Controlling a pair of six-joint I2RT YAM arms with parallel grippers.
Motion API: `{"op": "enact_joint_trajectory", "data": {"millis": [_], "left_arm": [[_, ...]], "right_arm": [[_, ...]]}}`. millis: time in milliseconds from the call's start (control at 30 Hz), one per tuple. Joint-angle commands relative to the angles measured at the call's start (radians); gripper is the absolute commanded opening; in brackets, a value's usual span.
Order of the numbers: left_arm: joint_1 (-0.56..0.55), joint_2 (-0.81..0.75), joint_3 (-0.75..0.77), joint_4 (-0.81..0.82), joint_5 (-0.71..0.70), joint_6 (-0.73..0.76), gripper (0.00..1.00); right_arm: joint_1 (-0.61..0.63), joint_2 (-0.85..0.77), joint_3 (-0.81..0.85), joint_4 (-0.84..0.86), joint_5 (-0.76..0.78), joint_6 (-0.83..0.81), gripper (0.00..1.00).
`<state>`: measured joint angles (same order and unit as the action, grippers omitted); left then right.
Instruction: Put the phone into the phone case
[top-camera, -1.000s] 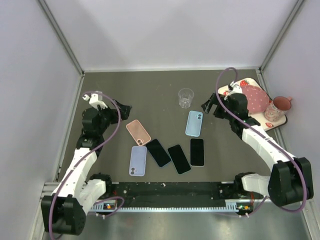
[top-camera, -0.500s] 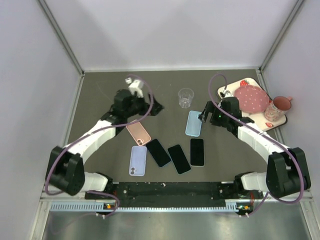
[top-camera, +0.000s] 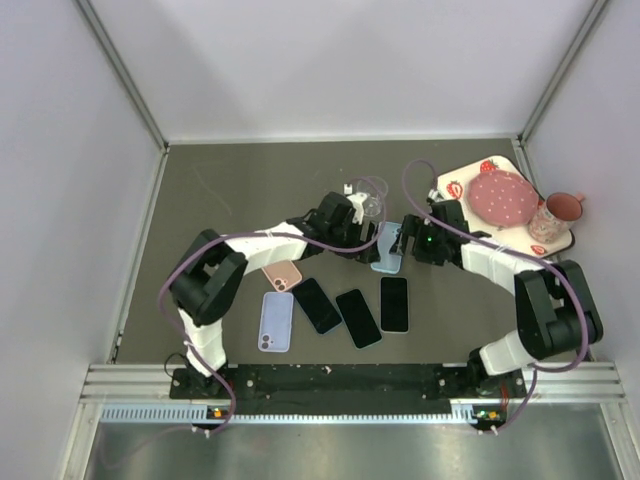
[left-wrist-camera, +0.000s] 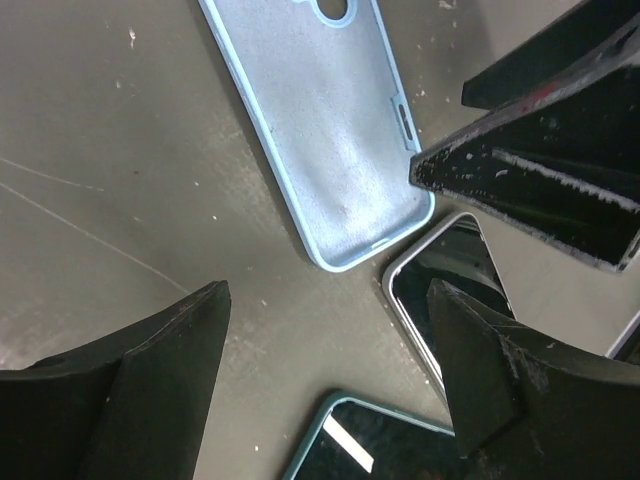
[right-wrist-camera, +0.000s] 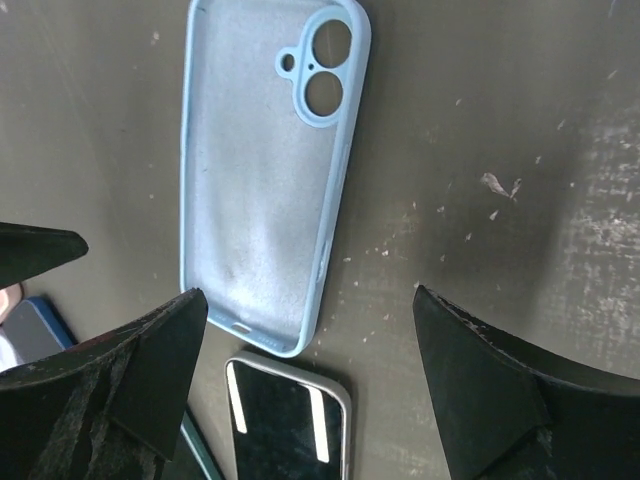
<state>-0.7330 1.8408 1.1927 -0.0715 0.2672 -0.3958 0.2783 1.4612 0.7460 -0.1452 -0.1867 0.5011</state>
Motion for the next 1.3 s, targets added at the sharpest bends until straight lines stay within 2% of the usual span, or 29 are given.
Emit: {"op": "enact_joint_trajectory", "data": {"millis": [0, 233, 500, 667, 733, 767, 867, 967, 1033, 1167, 1267], "left_arm": [[-0.011, 0.05, 0.077, 0.018, -0.023, -0.04, 0.84], [-0.011, 0.172, 0.145, 0.027, -0.025, -0.087, 0.79], [-0.008, 0.186, 0.105, 0.064, 0.055, -0.153, 0.72], [-0.009, 0.098, -0.088, 0.263, 0.159, -0.273, 0.69], [-0.009, 0.036, -0.202, 0.338, 0.167, -0.33, 0.68], [-0.009, 0.011, -0.243, 0.431, 0.165, -0.357, 0.68], [-0.011, -0.075, -0.347, 0.496, 0.153, -0.38, 0.68], [-0.014, -0.147, -0.387, 0.47, 0.119, -0.374, 0.69], [-0.019, -0.205, -0.401, 0.397, 0.058, -0.35, 0.71], [-0.022, -0.311, -0.397, 0.239, -0.101, -0.258, 0.79], [-0.023, -0.377, -0.384, 0.152, -0.192, -0.157, 0.84]], "right_arm": [[0.015, 0.068, 0.048, 0.047, -0.036, 0.001, 0.84], [0.016, 0.191, 0.124, 0.053, 0.003, -0.004, 0.84], [0.067, 0.255, 0.167, 0.136, -0.092, -0.042, 0.84], [0.166, 0.297, 0.214, 0.162, -0.154, -0.081, 0.84], [0.219, 0.32, 0.252, 0.164, -0.171, -0.084, 0.84], [0.231, 0.344, 0.275, 0.171, -0.187, -0.084, 0.84], [0.278, 0.392, 0.315, 0.176, -0.195, -0.076, 0.84], [0.303, 0.419, 0.369, 0.171, -0.206, -0.073, 0.84], [0.308, 0.426, 0.397, 0.154, -0.192, -0.07, 0.84], [0.306, 0.369, 0.403, 0.104, -0.039, -0.061, 0.85], [0.305, 0.308, 0.411, 0.047, 0.019, -0.049, 0.87]]}}
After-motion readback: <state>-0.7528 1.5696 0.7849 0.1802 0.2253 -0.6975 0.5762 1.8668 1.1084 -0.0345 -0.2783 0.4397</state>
